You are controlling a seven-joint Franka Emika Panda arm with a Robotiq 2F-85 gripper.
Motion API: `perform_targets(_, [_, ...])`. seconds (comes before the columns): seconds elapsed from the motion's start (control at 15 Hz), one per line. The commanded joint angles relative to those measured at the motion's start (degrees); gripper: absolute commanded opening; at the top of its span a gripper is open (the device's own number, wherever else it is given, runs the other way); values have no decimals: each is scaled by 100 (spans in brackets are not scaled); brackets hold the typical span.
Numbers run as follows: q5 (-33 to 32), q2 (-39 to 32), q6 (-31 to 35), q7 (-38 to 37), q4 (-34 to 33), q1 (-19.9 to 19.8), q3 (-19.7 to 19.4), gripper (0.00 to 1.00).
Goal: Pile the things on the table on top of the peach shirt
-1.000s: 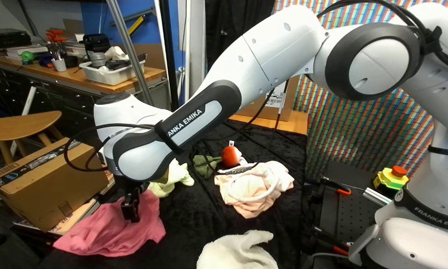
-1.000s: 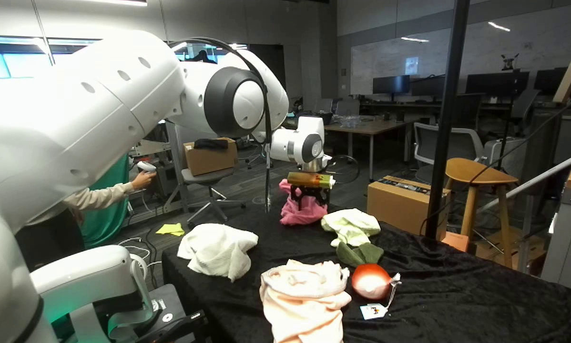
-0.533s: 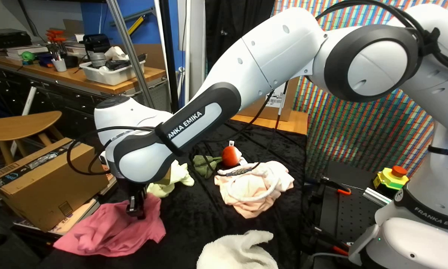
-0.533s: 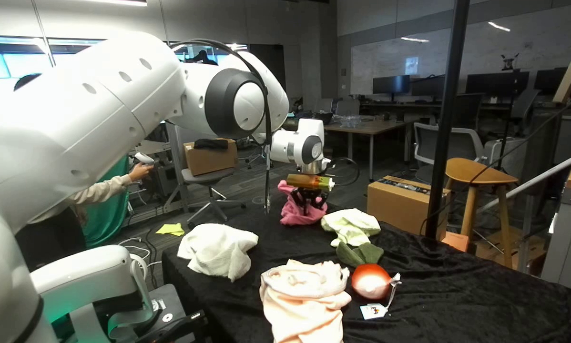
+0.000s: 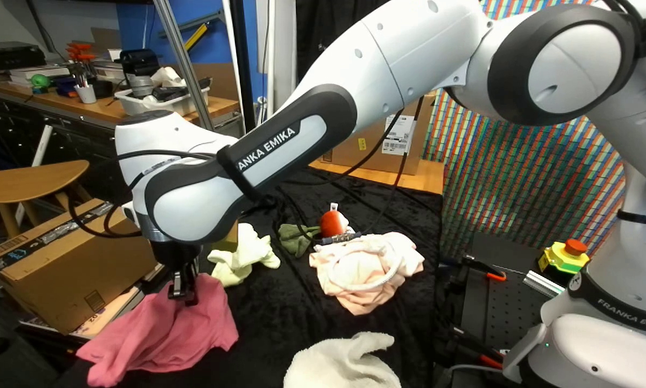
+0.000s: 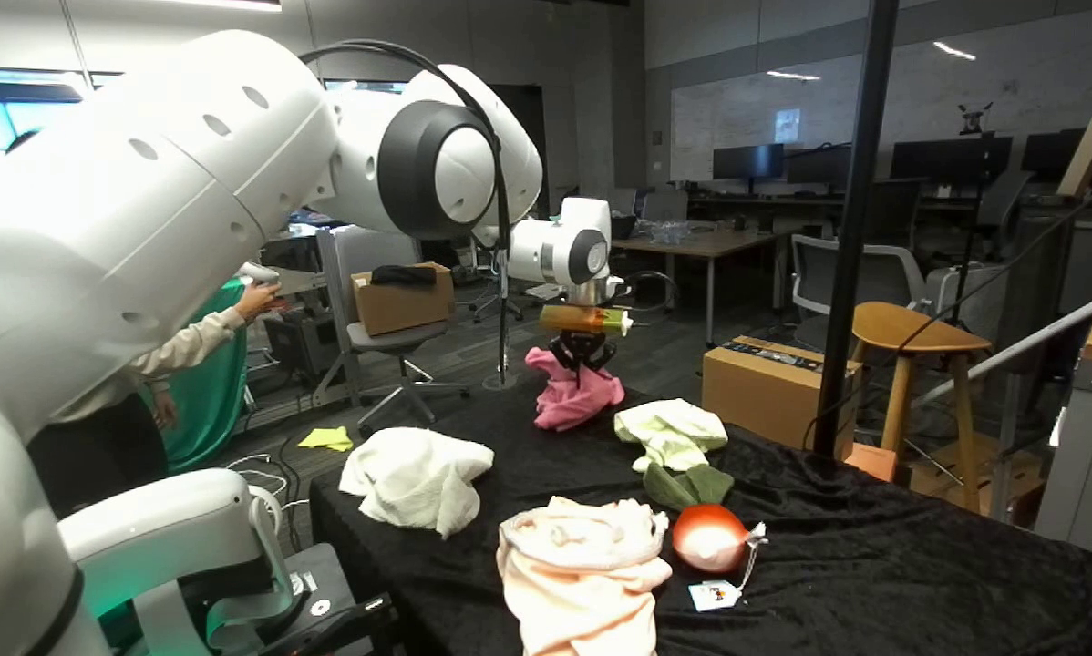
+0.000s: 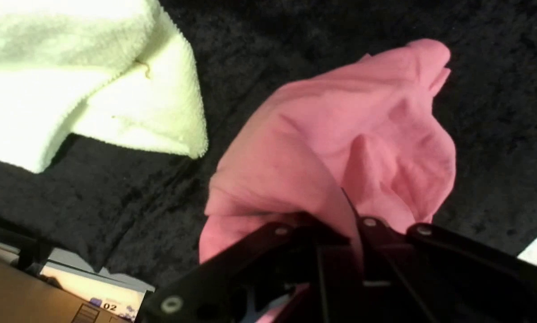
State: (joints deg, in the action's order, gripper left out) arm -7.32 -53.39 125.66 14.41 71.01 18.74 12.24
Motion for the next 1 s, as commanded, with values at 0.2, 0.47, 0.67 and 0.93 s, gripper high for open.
perform_targets(0.2, [26, 1111, 271, 70, 912, -132, 91, 1])
perform_targets(0.47, [91, 2067, 725, 70, 1776, -331, 94, 1])
perform_targets(0.67, [185, 2900, 1054, 152, 2539, -579, 107, 1])
perform_targets(0.93, [632, 4009, 1175, 570, 3513, -1017, 190, 1])
